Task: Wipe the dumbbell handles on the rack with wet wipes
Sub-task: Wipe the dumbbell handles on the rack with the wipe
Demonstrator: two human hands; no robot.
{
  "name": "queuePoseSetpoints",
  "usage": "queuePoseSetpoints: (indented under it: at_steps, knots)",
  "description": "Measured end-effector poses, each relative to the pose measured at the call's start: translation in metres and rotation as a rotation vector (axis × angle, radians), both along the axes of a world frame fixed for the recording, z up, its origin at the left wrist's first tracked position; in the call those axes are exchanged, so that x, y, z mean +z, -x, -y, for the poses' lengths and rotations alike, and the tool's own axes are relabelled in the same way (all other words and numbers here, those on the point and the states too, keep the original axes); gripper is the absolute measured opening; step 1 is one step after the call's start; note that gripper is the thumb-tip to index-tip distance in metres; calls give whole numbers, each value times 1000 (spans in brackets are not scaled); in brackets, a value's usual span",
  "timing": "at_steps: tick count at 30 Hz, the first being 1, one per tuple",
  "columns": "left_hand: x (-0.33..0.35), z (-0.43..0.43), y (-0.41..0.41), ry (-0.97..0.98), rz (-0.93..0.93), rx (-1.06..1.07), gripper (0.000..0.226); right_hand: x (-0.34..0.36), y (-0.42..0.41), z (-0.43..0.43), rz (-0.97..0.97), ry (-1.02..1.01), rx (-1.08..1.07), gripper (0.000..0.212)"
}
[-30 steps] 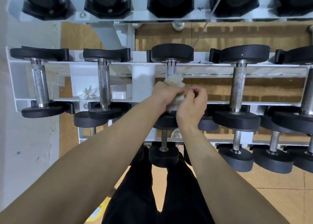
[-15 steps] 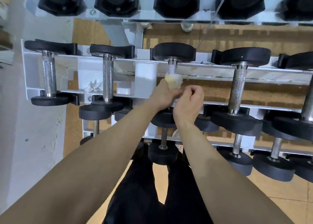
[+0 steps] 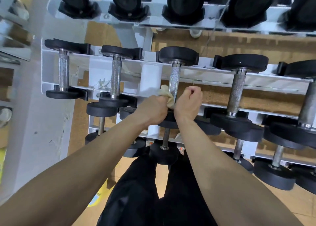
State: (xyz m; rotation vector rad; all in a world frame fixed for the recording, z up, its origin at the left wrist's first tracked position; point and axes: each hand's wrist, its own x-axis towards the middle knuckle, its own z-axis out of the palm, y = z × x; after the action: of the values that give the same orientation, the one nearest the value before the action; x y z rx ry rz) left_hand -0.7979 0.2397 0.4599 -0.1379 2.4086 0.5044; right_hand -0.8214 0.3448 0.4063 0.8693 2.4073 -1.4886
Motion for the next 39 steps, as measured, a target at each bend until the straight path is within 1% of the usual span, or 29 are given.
queuePoseSetpoints:
  at_steps: [1, 2, 3, 4, 7, 8, 9, 11, 13, 14, 16, 18, 19, 20, 21, 23, 26, 27, 29, 30, 31, 33, 34, 36, 37, 39]
  knots:
    - [5, 1, -3, -32, -19, -25, 15, -1, 0, 0, 7, 1, 1, 20]
    - [10, 3, -6, -75, -32, -44, 21, 0, -1, 0, 13, 0, 3, 20]
    - [15, 5, -9, -134, -27, -16, 29, 1, 0, 1, 11, -3, 6, 19]
    - [17, 8, -13, -235, -8, 98, 32, 2, 0, 1, 3, -8, 11, 18]
    - [20, 19, -17, -581, 30, 568, 17, 9, -4, -2, -24, 3, 18, 16]
    - [20, 24, -18, -718, 51, 703, 16, 14, -8, -3, -46, 29, 16, 17]
    - [21, 27, -20, -856, 93, 818, 23, 20, -12, -4, -71, 82, 8, 19]
    - [23, 31, -23, -1123, 213, 944, 33, 39, -21, -7, -104, 239, 22, 25]
    - [26, 27, -25, -1267, 306, 965, 23, 64, -27, -14, -31, 387, 85, 37]
    - [29, 23, -26, -1298, 343, 973, 18, 77, -29, -19, 27, 447, 121, 40]
    - [33, 16, -24, -1291, 390, 964, 20, 99, -34, -34, 116, 512, 190, 36]
    - [38, 8, -20, -1239, 381, 882, 26, 111, -39, -53, 162, 504, 247, 20]
    - [40, 4, -17, -1194, 354, 839, 24, 114, -41, -64, 169, 500, 264, 12]
    - [39, -1, -15, -1127, 292, 796, 20, 117, -41, -73, 174, 504, 273, 11]
    - [39, -5, -13, -1054, 221, 756, 16, 119, -42, -82, 190, 516, 274, 17]
    - [41, -16, -8, -925, 79, 680, 21, 125, -41, -98, 231, 523, 275, 28]
    - [50, -35, -5, -873, -65, 738, 22, 123, -37, -122, 299, 489, 337, 38]
    - [52, -43, -4, -871, -94, 730, 18, 120, -34, -131, 309, 481, 366, 36]
    - [54, -59, -3, -857, -96, 696, 14, 117, -29, -144, 314, 501, 396, 18]
    - [54, -68, -1, -852, -81, 713, 17, 116, -27, -152, 299, 536, 390, 7]
    - [52, -78, 1, -832, -72, 733, 19, 115, -24, -160, 275, 583, 360, 2]
    - [52, -96, 5, -810, -66, 795, 21, 112, -16, -180, 250, 641, 300, 5]
    - [52, -104, 6, -836, -47, 874, 19, 110, -12, -190, 249, 660, 296, 8]
    - [50, -120, 8, -933, 31, 1048, 14, 107, -3, -211, 256, 670, 331, 29]
    - [48, -128, 9, -972, 55, 1107, 15, 105, 3, -222, 267, 659, 352, 34]
    - [38, -143, 10, -987, 62, 1185, 22, 105, 14, -240, 272, 660, 337, 30]
